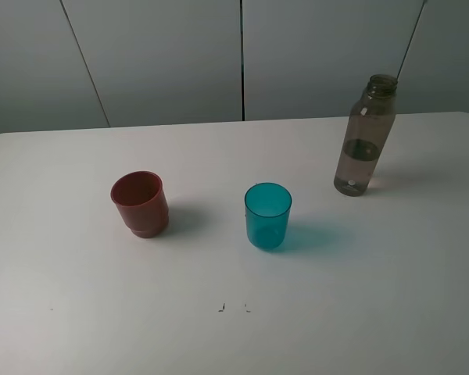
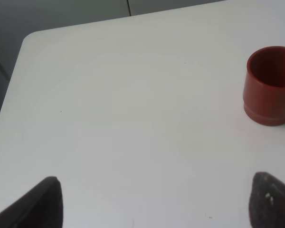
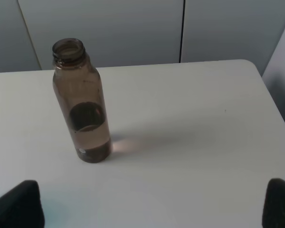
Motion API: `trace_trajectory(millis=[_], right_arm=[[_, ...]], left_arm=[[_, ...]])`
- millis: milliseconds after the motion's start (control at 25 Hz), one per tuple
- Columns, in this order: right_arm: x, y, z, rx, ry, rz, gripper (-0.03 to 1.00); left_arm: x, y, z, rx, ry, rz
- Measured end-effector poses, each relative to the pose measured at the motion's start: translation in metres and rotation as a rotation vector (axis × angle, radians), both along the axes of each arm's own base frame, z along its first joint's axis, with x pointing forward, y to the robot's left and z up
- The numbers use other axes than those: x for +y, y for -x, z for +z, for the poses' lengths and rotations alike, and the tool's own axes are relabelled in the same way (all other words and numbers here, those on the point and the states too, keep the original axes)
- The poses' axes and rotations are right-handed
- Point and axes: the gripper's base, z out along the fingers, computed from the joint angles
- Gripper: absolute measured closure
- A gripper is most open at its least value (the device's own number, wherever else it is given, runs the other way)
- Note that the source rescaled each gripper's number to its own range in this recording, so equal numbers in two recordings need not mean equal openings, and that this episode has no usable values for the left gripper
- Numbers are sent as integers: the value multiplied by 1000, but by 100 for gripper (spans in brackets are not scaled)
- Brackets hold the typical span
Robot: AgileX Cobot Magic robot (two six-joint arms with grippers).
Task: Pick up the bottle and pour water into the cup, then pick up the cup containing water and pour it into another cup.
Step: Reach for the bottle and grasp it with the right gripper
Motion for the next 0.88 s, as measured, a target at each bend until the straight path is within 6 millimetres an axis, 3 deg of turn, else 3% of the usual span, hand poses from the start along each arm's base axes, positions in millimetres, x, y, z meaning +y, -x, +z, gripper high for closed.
trace_trajectory(millis=[240, 440, 720, 880], right_arm=[[3, -40, -7, 79, -74, 20, -3], [10, -68, -30, 101, -125, 60, -3], [44, -90, -61, 121, -54, 329, -3], [54, -107, -83, 154, -26, 366, -3]], left_arm=[[0, 0, 0, 0, 0, 0], [0, 0, 0, 0, 0, 0], [0, 0, 0, 0, 0, 0], [0, 0, 0, 0, 0, 0]])
